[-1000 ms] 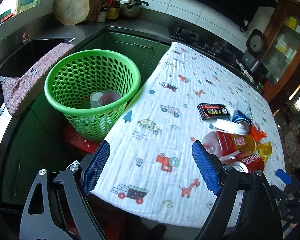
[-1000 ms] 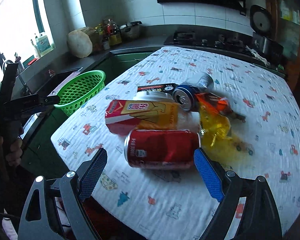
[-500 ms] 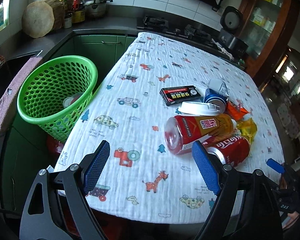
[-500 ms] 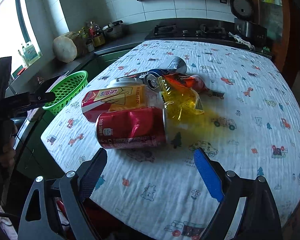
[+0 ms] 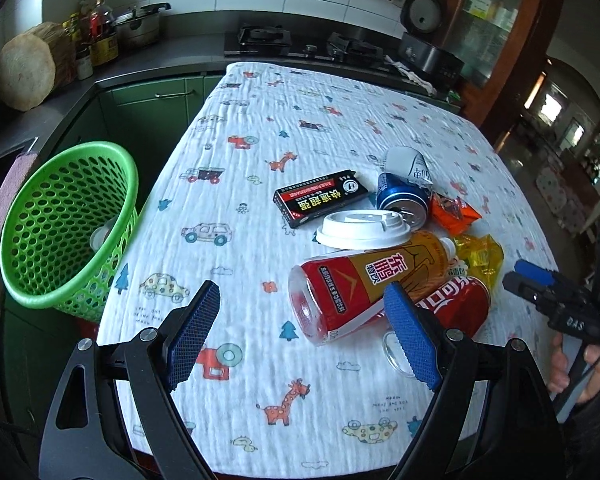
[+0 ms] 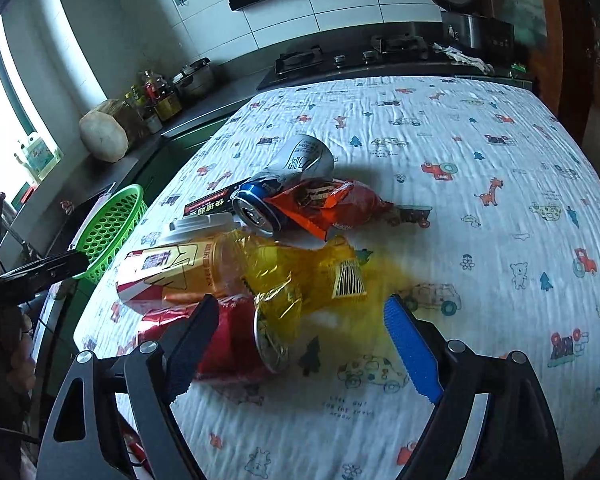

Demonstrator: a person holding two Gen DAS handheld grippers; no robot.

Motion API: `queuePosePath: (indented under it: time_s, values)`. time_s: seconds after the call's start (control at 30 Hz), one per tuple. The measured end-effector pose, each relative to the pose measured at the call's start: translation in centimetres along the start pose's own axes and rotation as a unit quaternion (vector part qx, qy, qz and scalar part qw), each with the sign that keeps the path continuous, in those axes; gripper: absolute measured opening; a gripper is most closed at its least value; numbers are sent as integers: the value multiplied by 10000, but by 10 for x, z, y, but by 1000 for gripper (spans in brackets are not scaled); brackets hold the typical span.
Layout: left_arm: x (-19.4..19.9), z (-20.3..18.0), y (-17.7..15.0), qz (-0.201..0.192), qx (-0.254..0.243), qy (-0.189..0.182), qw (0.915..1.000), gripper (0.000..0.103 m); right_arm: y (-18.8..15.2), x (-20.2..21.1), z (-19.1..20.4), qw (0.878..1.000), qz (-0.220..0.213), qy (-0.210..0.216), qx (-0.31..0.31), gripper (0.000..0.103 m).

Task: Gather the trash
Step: 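Grasp the yellow plastic bag with the right tool while the left tool reaches the white lid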

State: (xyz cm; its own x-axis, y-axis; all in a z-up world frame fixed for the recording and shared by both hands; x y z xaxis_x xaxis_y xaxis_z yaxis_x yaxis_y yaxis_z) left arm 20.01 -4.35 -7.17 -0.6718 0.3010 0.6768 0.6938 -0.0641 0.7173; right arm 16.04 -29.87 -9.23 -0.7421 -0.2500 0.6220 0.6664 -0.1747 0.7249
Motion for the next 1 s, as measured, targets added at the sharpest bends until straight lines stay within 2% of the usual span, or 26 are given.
queuePosePath:
  time_s: [0.2, 0.37, 0.47, 0.53, 0.63, 0.73, 0.87, 1.0]
  values:
    - [-14, -19, 3, 224, -923, -325, 9949, 83, 9, -28, -5, 9998, 162, -65, 36, 78]
    - [-32, -33, 2, 425, -1650, -594, 9836, 83, 12, -43, -6, 9995, 275, -125, 62, 74]
    - [-44, -39, 3, 559, -1866, -839, 9772, 83, 14, -48, -5, 9993, 304, -182, 124, 72]
    - [-51, -39, 9, 622, -1731, -1053, 9773, 83, 15, -50, -4, 9989, 324, -252, 218, 69]
    - [-63, -37, 19, 670, -1545, -1136, 9792, 83, 15, -52, -4, 9982, 320, -393, 335, 65]
    - [-77, -36, 32, 843, -973, -1316, 9829, 83, 15, -54, -8, 9978, 340, -473, 323, 61]
    - [-93, -37, 40, 993, -570, -1232, 9858, 83, 14, -57, -13, 9978, 361, -493, 245, 60]
    - [-106, -45, 42, 1088, -563, -1106, 9863, 93, 14, -57, -14, 9980, 348, -471, 222, 60]
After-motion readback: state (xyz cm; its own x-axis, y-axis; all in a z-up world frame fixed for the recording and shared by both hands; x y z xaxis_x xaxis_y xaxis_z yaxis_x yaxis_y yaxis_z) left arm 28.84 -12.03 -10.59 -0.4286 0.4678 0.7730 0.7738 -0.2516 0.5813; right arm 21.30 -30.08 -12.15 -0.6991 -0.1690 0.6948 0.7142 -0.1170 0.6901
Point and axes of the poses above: each gripper's, at about its wrist camera, not at the fingertips, and x roughly against the way its jaws point, z to its left, y to its top, the point moved 5 cm from there along -x, roughly the way its jaws point, and after that the axes turned 9 degrees about -z, right-handed, at the moved point
